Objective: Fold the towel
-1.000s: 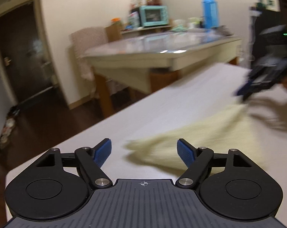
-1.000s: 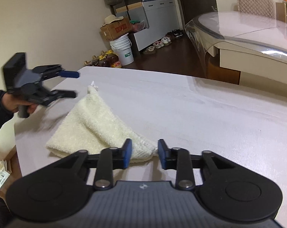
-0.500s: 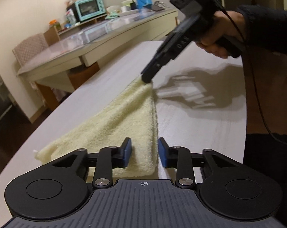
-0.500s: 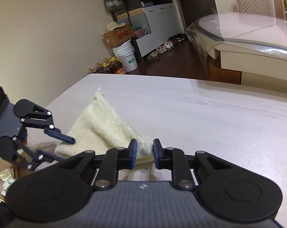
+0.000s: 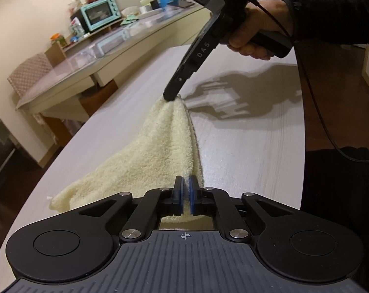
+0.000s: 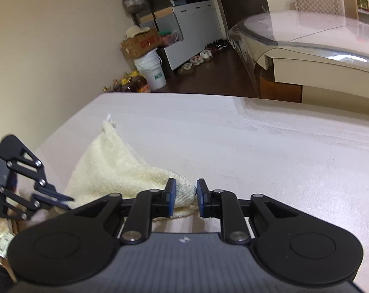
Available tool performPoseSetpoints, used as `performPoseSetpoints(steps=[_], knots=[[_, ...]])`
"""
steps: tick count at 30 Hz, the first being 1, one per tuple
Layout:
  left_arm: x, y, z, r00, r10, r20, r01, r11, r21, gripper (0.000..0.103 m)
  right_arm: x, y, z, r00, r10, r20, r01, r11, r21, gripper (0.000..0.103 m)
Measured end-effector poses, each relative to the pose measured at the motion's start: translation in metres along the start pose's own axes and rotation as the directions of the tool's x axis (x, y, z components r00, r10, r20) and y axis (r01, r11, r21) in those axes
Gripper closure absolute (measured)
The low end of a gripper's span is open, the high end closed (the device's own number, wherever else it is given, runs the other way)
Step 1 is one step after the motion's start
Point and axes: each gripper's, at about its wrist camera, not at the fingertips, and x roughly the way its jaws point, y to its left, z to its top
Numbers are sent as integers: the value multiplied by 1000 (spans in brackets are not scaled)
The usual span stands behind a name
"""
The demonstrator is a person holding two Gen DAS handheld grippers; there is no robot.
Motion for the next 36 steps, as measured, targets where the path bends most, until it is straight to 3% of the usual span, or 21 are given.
performPoseSetpoints(steps=[4, 7, 9, 12, 17, 24, 29, 32, 36], knots=[[-17, 17, -1, 993, -69, 95, 81, 988, -128, 89, -12, 9, 4, 998, -18, 57, 19, 999, -33, 73], [-25, 35, -3, 989, -26, 146, 55, 979, -197, 79, -17, 19, 8, 996, -11, 90, 16, 998, -57, 73], [-22, 49, -5, 989, 71, 128, -40, 972, -231, 78, -17, 26, 9, 995, 2, 98, 5, 997, -72, 73], [-5, 80, -12, 980, 192, 59, -166, 941, -294, 77, -4, 38, 5, 998, 21, 52, -15, 994, -106, 73], [22, 118, -26, 971, 240, -19, -230, 899, -373, 75, 7, 42, -3, 999, 37, 13, -36, 994, -105, 73], [22, 126, -28, 969, 246, -31, -237, 880, -412, 77, 13, 42, -5, 1000, 11, -16, -13, 993, -120, 74], [11, 128, -32, 965, 262, 22, -222, 860, -459, 64, 11, 55, -2, 999, 25, 24, -21, 989, -147, 66], [16, 131, -33, 965, 264, 5, -233, 860, -455, 64, 19, 57, -5, 1000, -8, 27, 12, 987, -163, 65], [22, 127, -37, 965, 261, -31, -249, 872, -420, 64, 21, 41, -8, 999, -35, 20, 37, 994, -99, 67]])
